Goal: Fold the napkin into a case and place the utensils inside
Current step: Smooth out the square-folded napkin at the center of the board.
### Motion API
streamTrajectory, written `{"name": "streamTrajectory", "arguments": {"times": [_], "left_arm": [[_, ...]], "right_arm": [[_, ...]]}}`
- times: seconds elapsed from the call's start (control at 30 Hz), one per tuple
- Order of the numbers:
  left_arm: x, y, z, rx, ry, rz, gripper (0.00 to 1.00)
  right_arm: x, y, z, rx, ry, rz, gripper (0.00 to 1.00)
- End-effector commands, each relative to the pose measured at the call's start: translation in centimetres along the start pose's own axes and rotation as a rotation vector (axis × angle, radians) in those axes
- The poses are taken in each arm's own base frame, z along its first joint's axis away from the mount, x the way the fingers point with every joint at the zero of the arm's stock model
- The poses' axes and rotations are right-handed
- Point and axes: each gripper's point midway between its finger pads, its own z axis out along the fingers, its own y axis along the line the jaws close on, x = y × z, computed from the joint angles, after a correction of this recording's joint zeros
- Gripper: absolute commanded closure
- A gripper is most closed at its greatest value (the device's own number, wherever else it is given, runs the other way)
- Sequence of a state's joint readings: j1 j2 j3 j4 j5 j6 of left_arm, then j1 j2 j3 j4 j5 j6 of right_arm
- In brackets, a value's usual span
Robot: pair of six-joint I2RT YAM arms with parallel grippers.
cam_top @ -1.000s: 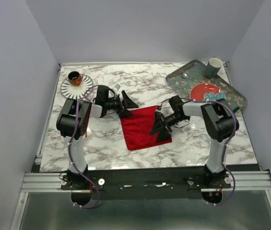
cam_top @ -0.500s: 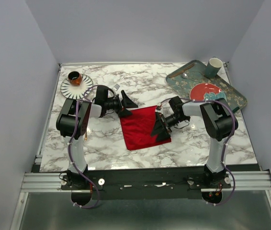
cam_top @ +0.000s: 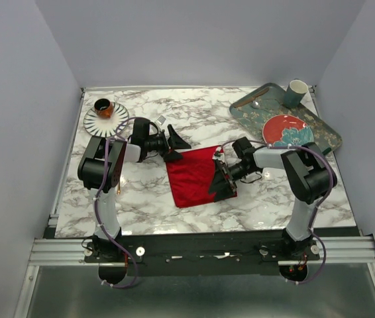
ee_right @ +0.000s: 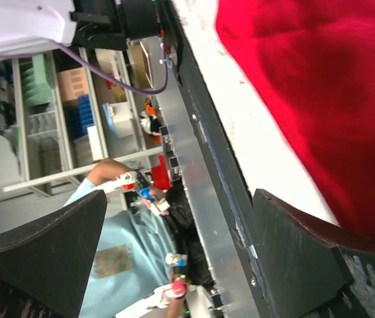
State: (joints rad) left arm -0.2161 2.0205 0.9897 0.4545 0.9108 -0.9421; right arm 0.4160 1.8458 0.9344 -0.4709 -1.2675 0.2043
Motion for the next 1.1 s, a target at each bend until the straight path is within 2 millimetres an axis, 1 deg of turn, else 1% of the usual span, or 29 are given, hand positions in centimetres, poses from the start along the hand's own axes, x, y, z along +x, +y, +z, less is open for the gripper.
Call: {"name": "streamTrajectory", "arguments": {"times": [0.0,0.1,0.17,0.23,0.3,0.33,0.37,0.4,0.43,0.47,0.53,0.6,0.63,0.67,0.73,0.77,0.8,0.83,0.87,0.93,0.97,1.0,1.03,1.07], "left_arm": [[-0.2,-0.8,-0.3,0.018,-0.010,0.048,0.01],[0.1,-0.5,-0.3,0.013,-0.002,0.043,0.01],[0.3,-0.3,-0.3,0.011,0.001,0.041,0.01],[0.3,-0.1,-0.2,0.009,0.003,0.038,0.01],[0.2,-0.5,-0.3,0.019,0.001,0.049,0.01],[0.3,-1.0,-0.4,0.034,0.008,0.059,0.01],[0.0,-2.3,-0.7,0.062,0.003,0.095,0.01],[0.0,-3.3,-0.9,0.082,0.006,0.119,0.01],[0.0,-4.4,-1.2,0.104,0.010,0.161,0.01],[-0.1,-6.2,-1.8,0.127,0.007,0.206,0.01],[0.0,-7.6,-2.2,0.141,0.015,0.247,0.01],[-0.1,-8.6,-2.7,0.145,0.017,0.285,0.01],[-0.2,-8.6,-2.7,0.138,0.015,0.286,0.01],[-0.2,-8.6,-2.7,0.137,0.016,0.286,0.01],[-0.3,-8.0,-2.4,0.126,0.018,0.266,0.01],[-0.5,-8.0,-2.2,0.130,0.013,0.268,0.01],[-0.6,-7.6,-2.0,0.127,0.010,0.253,0.01],[-0.7,-7.5,-1.8,0.126,0.007,0.250,0.01],[-1.0,-7.5,-1.6,0.128,0.000,0.253,0.01],[-1.1,-6.9,-1.1,0.121,0.000,0.229,0.01],[-1.3,-7.0,-1.0,0.129,-0.010,0.231,0.01],[-1.3,-6.7,-0.7,0.127,-0.006,0.219,0.01],[-1.2,-6.7,-0.4,0.130,-0.006,0.205,0.01],[-1.4,-6.8,-0.3,0.135,-0.010,0.209,0.01]], "right_arm": [[0.3,-2.3,0.9,-0.032,0.032,0.078,0.00],[0.6,-3.3,1.2,-0.023,0.041,0.098,0.00],[0.9,-3.6,1.2,-0.025,0.045,0.116,0.00],[0.9,-3.7,1.2,-0.023,0.046,0.119,0.00],[0.7,-3.0,1.1,-0.029,0.040,0.094,0.00],[0.6,-2.5,0.9,-0.031,0.037,0.084,0.00],[0.5,-2.0,0.8,-0.034,0.034,0.068,0.00],[0.1,-1.0,0.5,-0.038,0.026,0.034,0.00],[-0.1,0.6,0.1,-0.051,0.019,-0.008,0.00],[-0.2,1.5,-0.2,-0.055,0.012,-0.037,0.00],[-0.6,3.5,-0.8,-0.053,-0.006,-0.112,0.00],[-1.2,4.2,-1.2,-0.042,-0.020,-0.148,0.00],[-2.1,4.5,-1.4,-0.025,-0.034,-0.175,0.00],[-2.9,4.1,-1.6,-0.012,-0.047,-0.172,0.00],[-4.5,3.6,-2.0,0.021,-0.073,-0.161,0.00],[-6.4,4.1,-2.8,0.037,-0.108,-0.189,0.00],[-7.4,3.6,-3.0,0.050,-0.120,-0.179,0.00],[-8.9,3.3,-3.3,0.096,-0.154,-0.190,0.00],[-10.8,3.7,-4.1,0.120,-0.196,-0.221,0.00],[-13.2,2.7,-4.8,0.169,-0.259,-0.186,0.00],[-14.5,2.6,-5.3,0.169,-0.292,-0.191,0.00],[-15.6,3.2,-5.6,0.159,-0.311,-0.200,0.00],[-16.5,2.6,-5.5,0.155,-0.323,-0.162,0.00],[-17.1,2.5,-5.6,0.152,-0.337,-0.159,0.00]]}}
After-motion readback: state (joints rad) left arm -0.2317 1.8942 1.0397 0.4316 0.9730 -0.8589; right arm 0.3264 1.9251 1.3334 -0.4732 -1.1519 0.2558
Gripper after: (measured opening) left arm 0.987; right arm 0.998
